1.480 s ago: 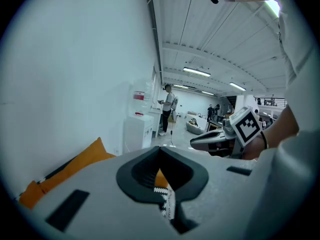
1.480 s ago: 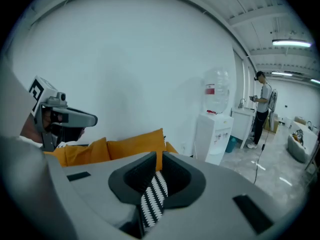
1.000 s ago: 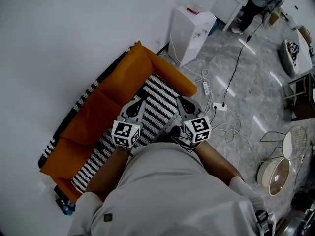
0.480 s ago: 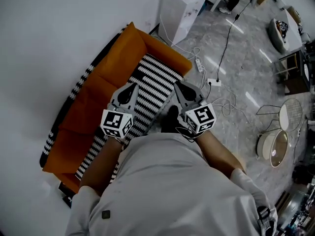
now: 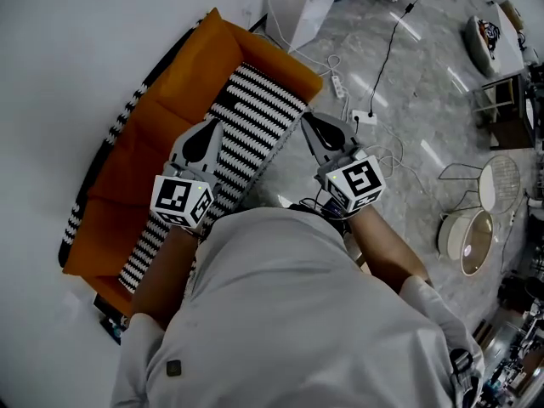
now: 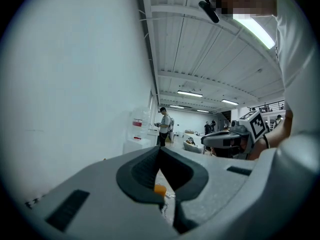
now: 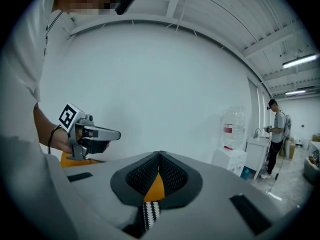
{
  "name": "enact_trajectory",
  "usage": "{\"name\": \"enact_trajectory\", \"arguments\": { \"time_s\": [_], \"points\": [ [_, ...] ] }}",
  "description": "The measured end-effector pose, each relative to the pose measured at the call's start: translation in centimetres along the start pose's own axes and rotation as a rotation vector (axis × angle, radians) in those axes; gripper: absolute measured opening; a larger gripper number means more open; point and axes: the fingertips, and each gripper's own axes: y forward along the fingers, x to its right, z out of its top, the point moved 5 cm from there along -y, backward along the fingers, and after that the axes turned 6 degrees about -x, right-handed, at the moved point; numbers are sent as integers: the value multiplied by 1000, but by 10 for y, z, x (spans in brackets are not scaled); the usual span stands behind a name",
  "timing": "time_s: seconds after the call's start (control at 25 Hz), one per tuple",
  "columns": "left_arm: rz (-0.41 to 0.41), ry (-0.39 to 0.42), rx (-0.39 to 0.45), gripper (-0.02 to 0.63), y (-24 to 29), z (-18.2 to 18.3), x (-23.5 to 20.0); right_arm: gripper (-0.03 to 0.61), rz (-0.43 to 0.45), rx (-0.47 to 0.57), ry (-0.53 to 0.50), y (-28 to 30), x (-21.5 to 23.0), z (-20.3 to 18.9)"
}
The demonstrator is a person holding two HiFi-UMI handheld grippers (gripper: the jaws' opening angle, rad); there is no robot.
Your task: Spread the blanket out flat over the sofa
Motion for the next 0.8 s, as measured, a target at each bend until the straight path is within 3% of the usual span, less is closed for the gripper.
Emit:
{"name": "enact_trajectory", "arguments": {
  "time_s": [0.8],
  "points": [
    [158,-59,-14,9,31,-36,183,26,166,24,-4,-141,81,-76]
  ]
}}
